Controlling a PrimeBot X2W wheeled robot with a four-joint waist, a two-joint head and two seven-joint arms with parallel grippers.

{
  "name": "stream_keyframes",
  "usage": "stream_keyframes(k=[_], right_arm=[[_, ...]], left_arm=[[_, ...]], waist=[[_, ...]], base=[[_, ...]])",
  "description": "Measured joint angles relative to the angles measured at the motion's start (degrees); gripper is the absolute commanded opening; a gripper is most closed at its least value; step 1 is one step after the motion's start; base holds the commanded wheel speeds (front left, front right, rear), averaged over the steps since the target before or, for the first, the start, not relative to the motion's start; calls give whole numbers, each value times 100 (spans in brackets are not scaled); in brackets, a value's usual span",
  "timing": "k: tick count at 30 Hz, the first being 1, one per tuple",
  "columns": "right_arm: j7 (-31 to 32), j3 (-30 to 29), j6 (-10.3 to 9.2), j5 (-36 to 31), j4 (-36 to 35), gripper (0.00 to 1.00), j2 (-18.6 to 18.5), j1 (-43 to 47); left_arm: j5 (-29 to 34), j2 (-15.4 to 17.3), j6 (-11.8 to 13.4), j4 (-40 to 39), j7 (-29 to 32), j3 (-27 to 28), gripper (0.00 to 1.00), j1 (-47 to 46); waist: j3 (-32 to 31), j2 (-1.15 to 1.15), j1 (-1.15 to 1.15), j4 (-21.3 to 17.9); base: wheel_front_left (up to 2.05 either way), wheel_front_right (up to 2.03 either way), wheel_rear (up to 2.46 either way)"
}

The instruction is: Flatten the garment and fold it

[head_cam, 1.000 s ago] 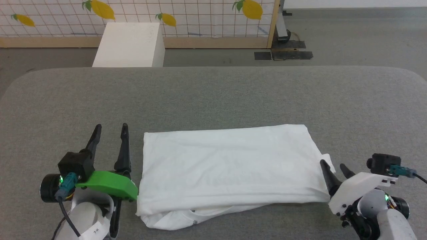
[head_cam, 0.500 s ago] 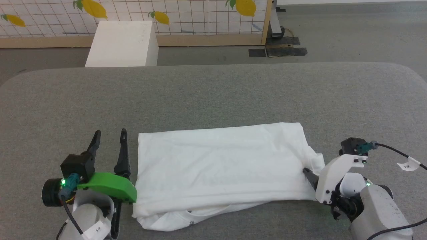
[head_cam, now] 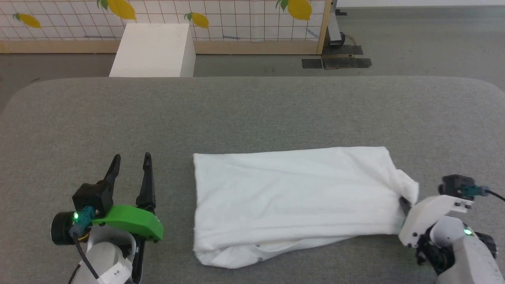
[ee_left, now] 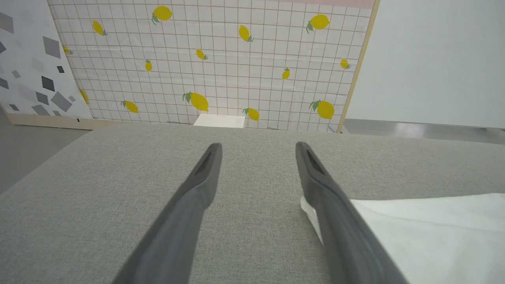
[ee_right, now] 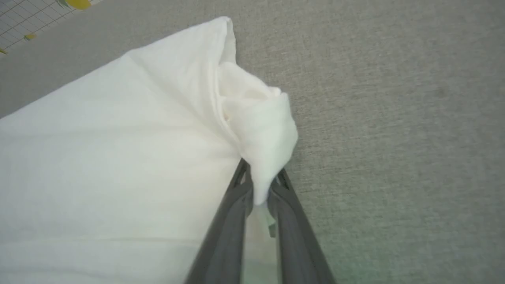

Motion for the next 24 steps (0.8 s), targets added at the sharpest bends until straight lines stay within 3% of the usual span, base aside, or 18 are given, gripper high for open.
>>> stream_keyframes(k=[5,10,19,24], right_arm=[[-47,-793,0,-537,-828,0,-32,389],[203,-817,-1,-845,-1671,0,-48,737],[892,840,-3,-216,-4133,0,-51,1360],[1111,2126,-2,-116,-4666,0,-49,1357]], left_arm=[[74,-78,-4,-4,0,73,100,47],[116,-127,-58,7,0,119,100,124],[187,-197,-147,30,0,163,100,170],[209,-244,-164,31,0,174,100,168]], waist=[[-23,0,0,-18],[-70,0,0,-41],[-167,0,0,-28],[-140,0,0,7]], base=[[0,0,0],[0,0,0],[0,0,0],[0,0,0]])
